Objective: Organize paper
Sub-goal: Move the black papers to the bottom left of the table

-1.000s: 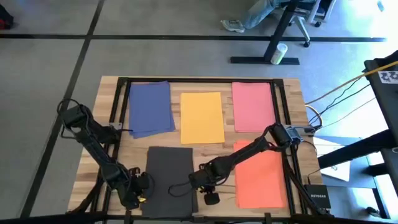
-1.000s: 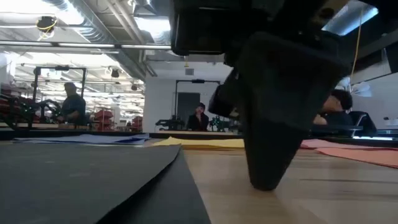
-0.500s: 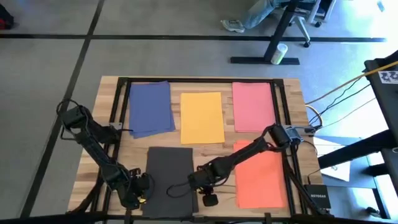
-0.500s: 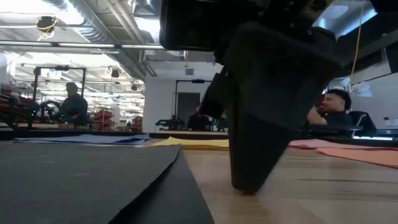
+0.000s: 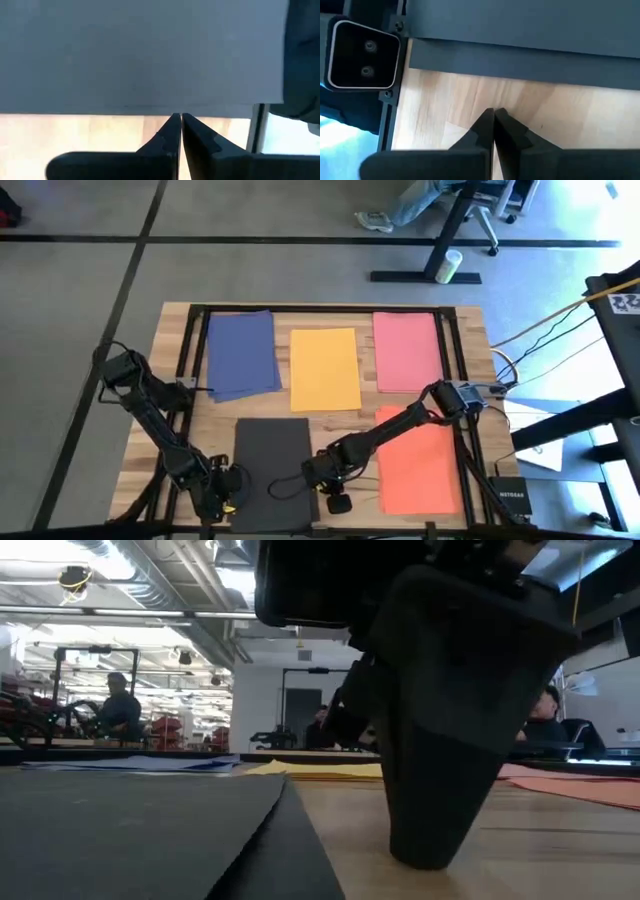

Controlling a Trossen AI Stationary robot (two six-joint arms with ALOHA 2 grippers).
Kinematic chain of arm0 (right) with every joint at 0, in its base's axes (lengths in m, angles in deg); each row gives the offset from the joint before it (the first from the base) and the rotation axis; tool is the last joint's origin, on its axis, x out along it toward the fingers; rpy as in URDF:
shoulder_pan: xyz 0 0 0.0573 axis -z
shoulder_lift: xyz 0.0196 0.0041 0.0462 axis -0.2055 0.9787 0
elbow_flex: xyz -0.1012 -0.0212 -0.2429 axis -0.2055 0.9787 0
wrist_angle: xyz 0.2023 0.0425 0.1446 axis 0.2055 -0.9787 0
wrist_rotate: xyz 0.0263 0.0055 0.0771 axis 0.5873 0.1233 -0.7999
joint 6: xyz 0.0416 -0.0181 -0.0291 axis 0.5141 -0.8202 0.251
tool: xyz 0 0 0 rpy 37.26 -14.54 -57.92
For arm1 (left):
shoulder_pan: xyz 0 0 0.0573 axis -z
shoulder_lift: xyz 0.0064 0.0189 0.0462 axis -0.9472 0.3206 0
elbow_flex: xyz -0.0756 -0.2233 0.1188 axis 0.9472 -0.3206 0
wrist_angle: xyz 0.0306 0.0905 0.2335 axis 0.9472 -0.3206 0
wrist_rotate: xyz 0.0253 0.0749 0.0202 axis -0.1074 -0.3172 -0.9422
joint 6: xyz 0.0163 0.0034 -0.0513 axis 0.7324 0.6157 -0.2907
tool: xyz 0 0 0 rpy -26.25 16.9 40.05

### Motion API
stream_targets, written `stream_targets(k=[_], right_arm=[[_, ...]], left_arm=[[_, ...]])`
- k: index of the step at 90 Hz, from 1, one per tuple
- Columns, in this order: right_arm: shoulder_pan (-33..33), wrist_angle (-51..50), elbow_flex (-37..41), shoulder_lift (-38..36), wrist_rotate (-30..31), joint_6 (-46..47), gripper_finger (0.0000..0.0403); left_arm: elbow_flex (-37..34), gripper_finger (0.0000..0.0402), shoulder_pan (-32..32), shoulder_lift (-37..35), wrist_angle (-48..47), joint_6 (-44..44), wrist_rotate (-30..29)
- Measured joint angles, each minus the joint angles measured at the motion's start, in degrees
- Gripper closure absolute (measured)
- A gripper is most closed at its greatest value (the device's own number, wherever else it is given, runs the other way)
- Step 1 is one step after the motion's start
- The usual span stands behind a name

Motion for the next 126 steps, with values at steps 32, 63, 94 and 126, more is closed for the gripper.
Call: stream_targets(k=[32,63,94,126], right_arm=[[0.0,2.3,0.1,0.1,1.5,0.0,0.0403],[0.9,8.7,0.2,0.9,3.6,-0.2,0.0403],[1.6,9.9,-0.5,2.5,0.0,0.0,0.0403],[1.5,5.3,-2.1,1.9,-0.5,-0.4,0.0403]], left_arm=[[-0.5,0.0402,0.1,3.8,4.0,-0.1,3.8],[-0.6,0.0402,-0.7,3.9,5.4,1.1,3.4],[-0.6,0.0402,-0.7,4.0,6.2,1.6,3.0],[-0.5,0.0402,0.6,3.9,6.0,0.3,3.1]])
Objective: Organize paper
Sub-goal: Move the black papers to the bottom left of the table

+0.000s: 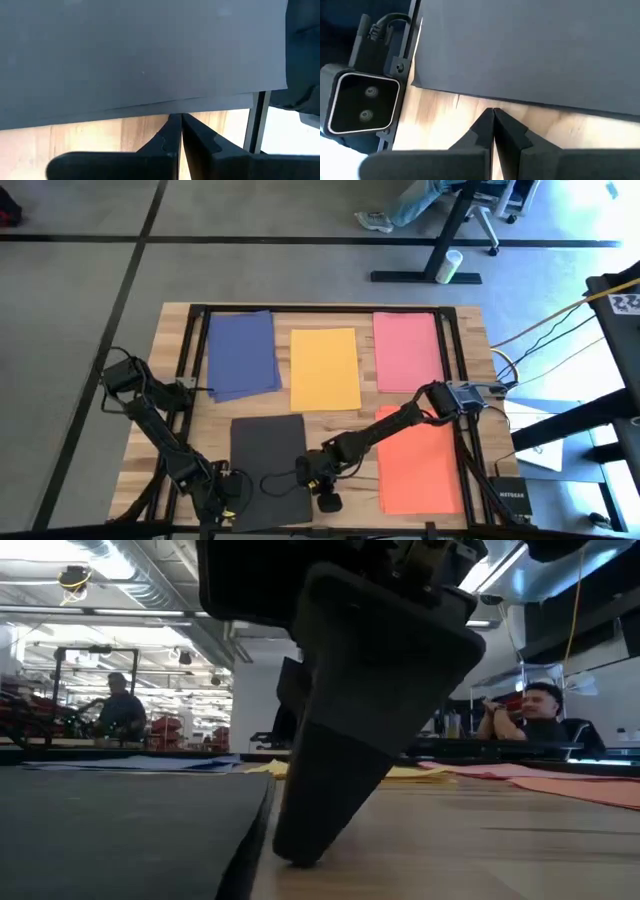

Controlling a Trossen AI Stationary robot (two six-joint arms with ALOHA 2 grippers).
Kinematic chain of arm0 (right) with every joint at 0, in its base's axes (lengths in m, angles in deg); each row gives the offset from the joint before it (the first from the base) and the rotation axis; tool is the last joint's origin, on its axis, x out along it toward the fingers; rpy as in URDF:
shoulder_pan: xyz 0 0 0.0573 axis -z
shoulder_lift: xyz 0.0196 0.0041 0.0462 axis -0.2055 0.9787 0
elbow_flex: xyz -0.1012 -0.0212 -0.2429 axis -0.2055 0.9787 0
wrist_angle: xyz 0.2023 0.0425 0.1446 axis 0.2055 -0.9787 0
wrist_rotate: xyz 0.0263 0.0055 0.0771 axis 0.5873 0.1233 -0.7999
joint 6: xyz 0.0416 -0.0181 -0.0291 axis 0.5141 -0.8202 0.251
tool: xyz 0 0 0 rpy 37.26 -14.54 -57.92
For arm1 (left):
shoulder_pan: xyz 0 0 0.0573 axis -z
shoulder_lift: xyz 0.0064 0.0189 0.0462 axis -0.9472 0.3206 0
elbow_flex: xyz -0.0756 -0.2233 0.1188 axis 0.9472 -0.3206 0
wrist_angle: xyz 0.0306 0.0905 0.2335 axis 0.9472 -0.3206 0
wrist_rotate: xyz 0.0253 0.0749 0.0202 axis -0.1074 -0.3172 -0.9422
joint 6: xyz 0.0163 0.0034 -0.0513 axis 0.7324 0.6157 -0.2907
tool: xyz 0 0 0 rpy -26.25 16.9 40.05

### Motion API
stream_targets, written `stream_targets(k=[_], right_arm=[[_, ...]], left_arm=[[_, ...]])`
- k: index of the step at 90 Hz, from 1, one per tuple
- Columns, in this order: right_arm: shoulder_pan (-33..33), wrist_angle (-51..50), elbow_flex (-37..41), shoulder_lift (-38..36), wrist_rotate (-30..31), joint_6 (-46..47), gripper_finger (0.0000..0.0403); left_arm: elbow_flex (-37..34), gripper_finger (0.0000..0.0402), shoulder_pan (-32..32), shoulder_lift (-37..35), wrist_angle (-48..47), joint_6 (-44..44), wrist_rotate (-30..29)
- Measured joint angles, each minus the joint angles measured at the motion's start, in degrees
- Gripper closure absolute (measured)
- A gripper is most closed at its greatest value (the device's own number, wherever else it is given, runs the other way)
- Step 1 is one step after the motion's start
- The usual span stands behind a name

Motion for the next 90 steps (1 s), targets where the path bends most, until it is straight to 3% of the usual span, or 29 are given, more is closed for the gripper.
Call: stream_targets(k=[27,52,90], right_arm=[[0.3,-0.9,0.0,-0.1,1.5,-2.6,0.0403],[2.3,4.3,0.0,0.8,2.6,-4.0,0.0403],[3.0,5.8,0.0,0.9,1.5,-4.3,0.0403]], left_arm=[[2.0,0.0402,1.9,-1.3,-4.1,-0.4,0.2],[3.0,0.0402,1.2,-7.7,-8.0,2.8,-8.4],[3.0,0.0402,-2.7,-8.1,-10.4,9.3,-8.5]])
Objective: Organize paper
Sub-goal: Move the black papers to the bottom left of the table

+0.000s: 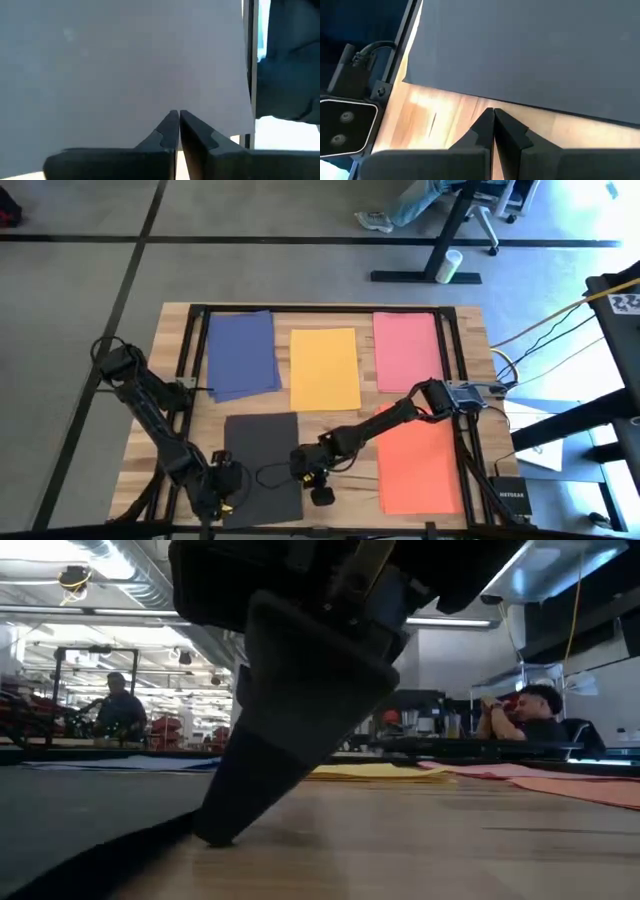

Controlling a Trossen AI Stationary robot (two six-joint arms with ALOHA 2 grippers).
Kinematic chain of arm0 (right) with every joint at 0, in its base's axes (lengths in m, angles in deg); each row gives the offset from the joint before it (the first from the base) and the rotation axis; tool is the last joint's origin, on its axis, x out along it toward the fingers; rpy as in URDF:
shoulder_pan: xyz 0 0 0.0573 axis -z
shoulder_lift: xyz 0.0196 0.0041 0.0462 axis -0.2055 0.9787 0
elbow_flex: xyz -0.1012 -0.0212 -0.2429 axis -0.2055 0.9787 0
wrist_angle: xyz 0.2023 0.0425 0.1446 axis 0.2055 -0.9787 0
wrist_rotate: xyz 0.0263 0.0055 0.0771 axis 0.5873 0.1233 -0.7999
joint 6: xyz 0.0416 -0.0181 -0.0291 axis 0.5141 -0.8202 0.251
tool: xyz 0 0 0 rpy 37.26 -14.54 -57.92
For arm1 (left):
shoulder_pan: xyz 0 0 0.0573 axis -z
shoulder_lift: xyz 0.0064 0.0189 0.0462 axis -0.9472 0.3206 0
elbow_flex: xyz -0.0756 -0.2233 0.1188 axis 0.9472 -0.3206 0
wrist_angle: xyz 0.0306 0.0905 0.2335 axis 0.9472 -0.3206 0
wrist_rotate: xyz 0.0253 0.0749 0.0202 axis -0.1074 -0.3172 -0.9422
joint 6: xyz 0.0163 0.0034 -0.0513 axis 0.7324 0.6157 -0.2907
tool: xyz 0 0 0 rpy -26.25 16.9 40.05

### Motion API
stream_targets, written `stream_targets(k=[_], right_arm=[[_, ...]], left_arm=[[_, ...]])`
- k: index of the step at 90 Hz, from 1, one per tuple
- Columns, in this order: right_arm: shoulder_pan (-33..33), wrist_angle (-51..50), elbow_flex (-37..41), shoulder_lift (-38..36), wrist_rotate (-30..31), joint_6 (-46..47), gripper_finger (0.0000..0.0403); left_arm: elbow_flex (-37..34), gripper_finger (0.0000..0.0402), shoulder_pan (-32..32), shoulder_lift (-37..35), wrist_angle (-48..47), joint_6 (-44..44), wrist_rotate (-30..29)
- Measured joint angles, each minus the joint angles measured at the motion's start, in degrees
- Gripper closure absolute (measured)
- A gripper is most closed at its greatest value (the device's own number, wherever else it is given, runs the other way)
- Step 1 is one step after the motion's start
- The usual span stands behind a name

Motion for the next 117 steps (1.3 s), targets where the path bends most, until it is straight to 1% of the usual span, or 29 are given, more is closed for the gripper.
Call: stream_targets(k=[16,24,35,44,51,57,72,100,117], right_arm=[[0.0,-1.7,0.0,-2.4,0.1,-0.1,0.0403],[0.0,-4.7,0.0,-3.4,0.3,-0.2,0.0403],[-0.5,-10.6,0.0,-4.6,3.0,-1.0,0.0403],[-0.9,-15.2,0.0,-5.4,5.7,-1.5,0.0403],[-0.9,-17.7,0.0,-5.4,6.2,-1.5,0.0403],[-0.9,-18.8,0.0,-5.4,6.2,-1.5,0.0403],[-0.9,-19.4,0.0,-5.4,6.2,-1.5,0.0403],[-0.9,-20.1,0.0,-5.4,6.2,-1.5,0.0403],[-0.9,-20.2,0.0,-5.4,6.2,-1.5,0.0403]], left_arm=[[0.0,0.0402,-3.6,0.0,0.2,4.9,-1.4],[-0.1,0.0402,-5.5,0.0,0.4,7.5,-3.3],[-1.5,0.0402,-8.4,0.3,1.3,9.1,-4.5],[-2.8,0.0402,-9.9,1.3,4.3,10.4,-4.6],[-4.0,0.0402,-10.7,2.3,7.9,11.1,-4.5],[-4.8,0.0402,-11.1,3.2,9.0,11.3,-4.5],[-5.8,0.0402,-10.1,4.5,7.2,7.1,-4.6],[-6.3,0.0402,-4.0,4.0,2.0,-1.8,-5.1],[-6.3,0.0402,-1.5,4.0,-1.4,-6.0,-4.7]])
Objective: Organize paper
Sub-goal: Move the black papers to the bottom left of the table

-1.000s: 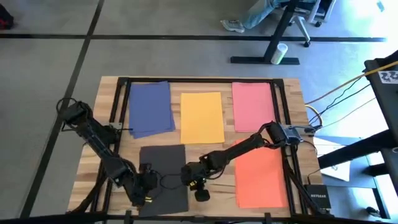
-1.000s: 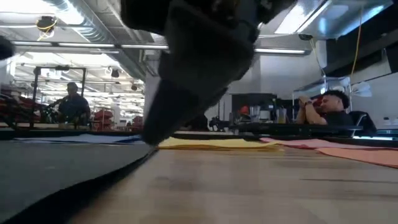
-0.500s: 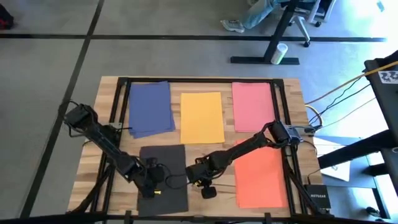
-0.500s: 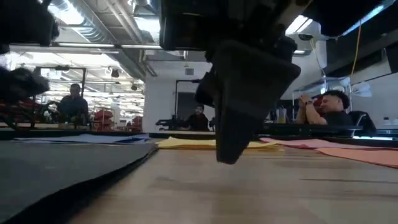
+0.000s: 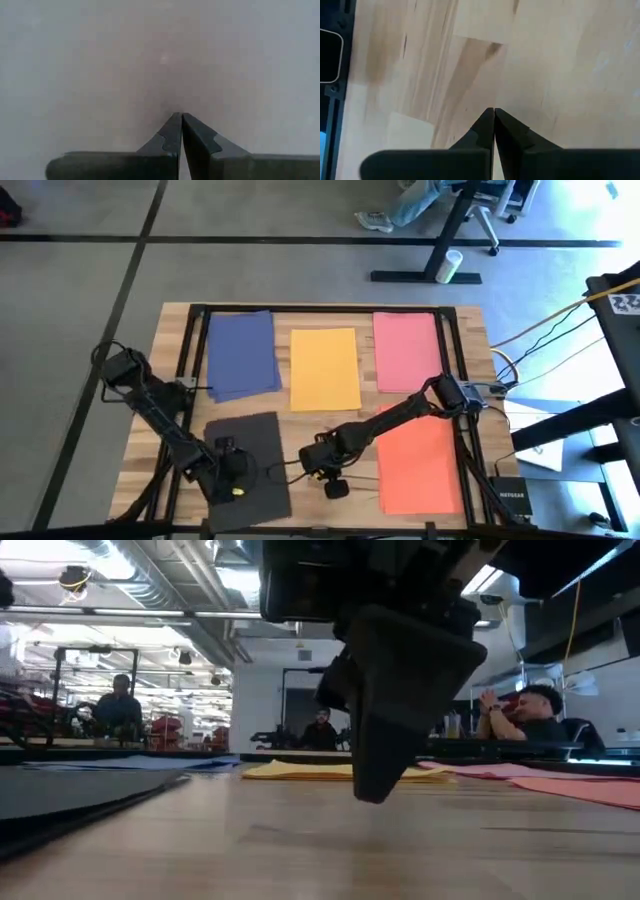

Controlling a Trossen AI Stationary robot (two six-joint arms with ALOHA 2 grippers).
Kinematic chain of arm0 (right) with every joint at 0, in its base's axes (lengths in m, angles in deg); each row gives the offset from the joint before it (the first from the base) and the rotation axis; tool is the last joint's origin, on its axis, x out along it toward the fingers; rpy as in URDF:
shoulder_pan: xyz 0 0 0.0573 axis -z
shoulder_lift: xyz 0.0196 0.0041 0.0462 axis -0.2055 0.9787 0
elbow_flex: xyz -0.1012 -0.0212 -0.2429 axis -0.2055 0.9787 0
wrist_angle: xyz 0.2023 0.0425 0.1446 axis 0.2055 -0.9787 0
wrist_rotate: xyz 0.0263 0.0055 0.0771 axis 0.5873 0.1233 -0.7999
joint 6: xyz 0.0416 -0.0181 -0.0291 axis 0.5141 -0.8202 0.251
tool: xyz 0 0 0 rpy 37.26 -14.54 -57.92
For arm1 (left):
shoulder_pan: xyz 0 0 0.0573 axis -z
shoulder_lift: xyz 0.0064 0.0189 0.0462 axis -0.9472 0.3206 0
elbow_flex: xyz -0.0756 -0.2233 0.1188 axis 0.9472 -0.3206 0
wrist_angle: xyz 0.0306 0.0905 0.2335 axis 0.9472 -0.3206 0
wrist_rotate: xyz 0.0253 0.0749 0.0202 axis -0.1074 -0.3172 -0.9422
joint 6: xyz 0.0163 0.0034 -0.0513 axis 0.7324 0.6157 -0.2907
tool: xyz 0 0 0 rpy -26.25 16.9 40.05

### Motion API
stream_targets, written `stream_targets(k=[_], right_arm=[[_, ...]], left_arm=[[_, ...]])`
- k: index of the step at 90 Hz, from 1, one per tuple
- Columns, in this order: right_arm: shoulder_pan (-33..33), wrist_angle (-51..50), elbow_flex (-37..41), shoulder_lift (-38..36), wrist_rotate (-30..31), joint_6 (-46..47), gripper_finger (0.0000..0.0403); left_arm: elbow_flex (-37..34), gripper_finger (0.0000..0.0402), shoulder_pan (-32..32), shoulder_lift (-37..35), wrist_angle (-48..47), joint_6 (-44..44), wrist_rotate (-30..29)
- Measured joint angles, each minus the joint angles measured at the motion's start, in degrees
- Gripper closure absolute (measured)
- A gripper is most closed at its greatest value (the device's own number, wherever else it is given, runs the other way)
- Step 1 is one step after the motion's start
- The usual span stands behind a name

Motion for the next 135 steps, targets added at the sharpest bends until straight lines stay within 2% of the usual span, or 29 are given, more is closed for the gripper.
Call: stream_targets(k=[40,74,93,135], right_arm=[[0.0,0.1,0.0,0.0,0.0,0.0,0.0403],[0.0,0.2,0.0,0.0,0.0,-0.1,0.0403],[0.0,0.2,0.0,0.0,0.0,-0.4,0.0403],[0.0,0.2,0.0,0.0,0.0,-0.9,0.0403]], left_arm=[[1.6,0.0402,0.8,-4.2,-3.3,0.1,1.5],[1.0,0.0402,3.3,-4.1,-3.3,-2.1,5.8],[1.0,0.0402,4.2,-3.6,-7.5,-3.7,5.9],[1.2,0.0402,4.2,-1.4,-10.3,-3.1,6.6]])
